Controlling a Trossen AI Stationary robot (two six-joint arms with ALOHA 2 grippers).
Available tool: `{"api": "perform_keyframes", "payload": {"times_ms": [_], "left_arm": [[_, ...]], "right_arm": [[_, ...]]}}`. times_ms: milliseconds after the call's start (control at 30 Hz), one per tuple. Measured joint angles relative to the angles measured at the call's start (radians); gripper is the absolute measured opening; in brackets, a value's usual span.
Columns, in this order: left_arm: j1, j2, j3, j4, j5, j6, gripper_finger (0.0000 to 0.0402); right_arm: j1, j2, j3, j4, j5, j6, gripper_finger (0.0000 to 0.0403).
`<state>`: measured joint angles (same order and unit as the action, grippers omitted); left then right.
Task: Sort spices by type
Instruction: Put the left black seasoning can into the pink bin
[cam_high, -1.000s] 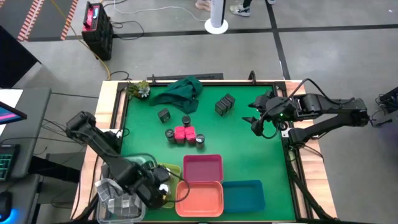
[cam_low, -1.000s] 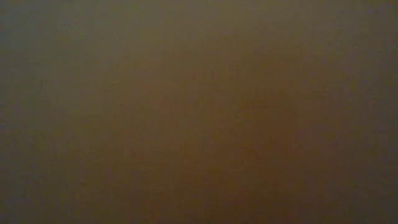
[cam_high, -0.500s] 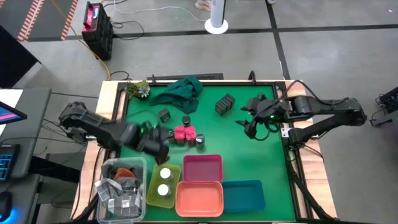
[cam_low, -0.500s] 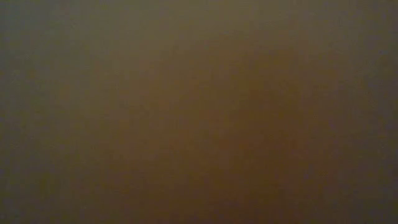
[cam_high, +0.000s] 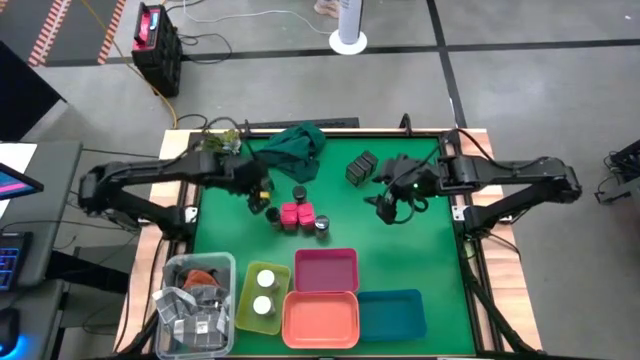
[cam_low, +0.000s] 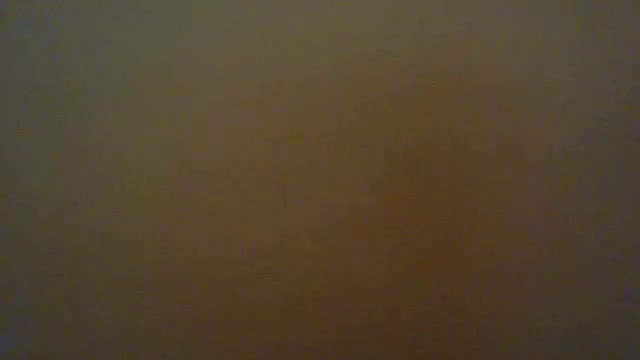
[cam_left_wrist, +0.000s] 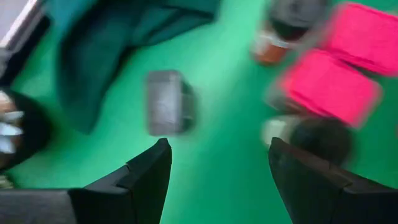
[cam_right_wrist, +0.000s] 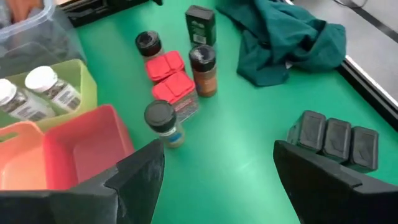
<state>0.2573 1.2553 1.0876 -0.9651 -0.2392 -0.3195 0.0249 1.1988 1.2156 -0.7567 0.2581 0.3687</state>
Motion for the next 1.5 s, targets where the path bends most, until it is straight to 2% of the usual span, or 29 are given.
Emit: {"api": "perform_keyframes", "payload": {"times_ms": [200, 367, 700, 967, 1133, 1367, 1500], "left_arm": [[0.165, 0.066, -0.019, 0.089, 0.053, 0.134, 0.0257], [0.243, 0.143, -0.019, 0.116, 0.100, 0.196, 0.0257], [0.264, 0.209, -0.019, 0.127, 0.139, 0.234, 0.0300], [0.266, 0.270, -0.026, 0.119, 0.217, 0.221, 0.0301], [0.264, 0.299, -0.027, 0.120, 0.216, 0.229, 0.0257], [0.272, 0.287, -0.007, 0.116, 0.210, 0.239, 0.0123], [0.304, 0.244, 0.046, 0.082, 0.214, 0.247, 0.0116]], "right_arm": [[-0.064, 0.000, 0.000, 0.009, -0.019, 0.007, 0.0324], [-0.104, 0.000, 0.000, 0.010, -0.027, 0.008, 0.0324], [-0.141, 0.000, 0.000, 0.010, -0.052, -0.006, 0.0324], [-0.146, 0.000, 0.000, 0.009, -0.054, -0.021, 0.0324], [-0.145, 0.000, 0.000, 0.009, -0.054, -0.027, 0.0324], [-0.145, 0.000, 0.000, 0.009, -0.053, -0.027, 0.0324], [-0.145, 0.000, 0.000, 0.009, -0.053, -0.028, 0.0324]]}}
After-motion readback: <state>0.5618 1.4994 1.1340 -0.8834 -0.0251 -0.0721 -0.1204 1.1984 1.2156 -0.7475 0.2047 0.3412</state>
